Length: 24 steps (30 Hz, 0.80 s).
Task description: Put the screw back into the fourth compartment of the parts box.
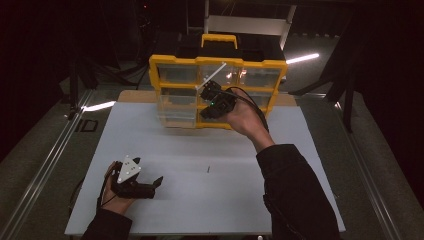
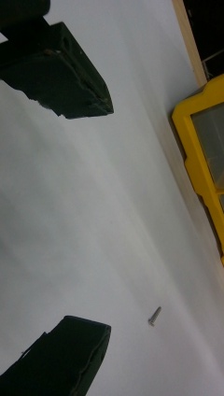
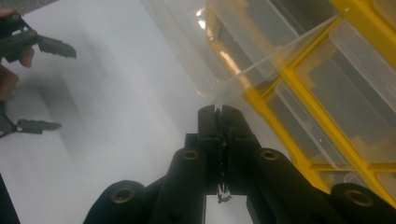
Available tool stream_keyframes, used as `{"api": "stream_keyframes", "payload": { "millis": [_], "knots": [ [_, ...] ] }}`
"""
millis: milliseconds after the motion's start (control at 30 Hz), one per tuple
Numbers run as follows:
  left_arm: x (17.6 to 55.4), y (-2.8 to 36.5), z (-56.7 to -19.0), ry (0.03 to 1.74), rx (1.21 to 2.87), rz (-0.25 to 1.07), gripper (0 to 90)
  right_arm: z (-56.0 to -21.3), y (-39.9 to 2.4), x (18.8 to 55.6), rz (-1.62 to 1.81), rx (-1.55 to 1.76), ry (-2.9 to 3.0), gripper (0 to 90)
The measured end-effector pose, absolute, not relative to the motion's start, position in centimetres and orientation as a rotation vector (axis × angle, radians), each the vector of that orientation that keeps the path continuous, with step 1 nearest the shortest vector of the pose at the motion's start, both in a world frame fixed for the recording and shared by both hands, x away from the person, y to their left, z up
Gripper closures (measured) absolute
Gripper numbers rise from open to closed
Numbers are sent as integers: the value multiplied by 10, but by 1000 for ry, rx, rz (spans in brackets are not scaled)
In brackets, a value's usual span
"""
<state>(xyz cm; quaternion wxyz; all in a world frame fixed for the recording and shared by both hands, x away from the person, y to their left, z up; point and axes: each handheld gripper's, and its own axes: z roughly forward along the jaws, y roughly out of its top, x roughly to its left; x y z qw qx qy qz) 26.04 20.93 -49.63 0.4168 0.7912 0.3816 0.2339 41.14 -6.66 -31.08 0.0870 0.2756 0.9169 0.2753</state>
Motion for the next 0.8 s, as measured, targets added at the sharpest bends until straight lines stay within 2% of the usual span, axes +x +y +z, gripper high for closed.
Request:
{"api": "stream_keyframes", "payload": {
  "millis": [800],
  "knots": [
    [261, 210, -496, 957, 1983, 584, 0, -298, -47, 419, 843, 850, 2688, 875]
  ]
}}
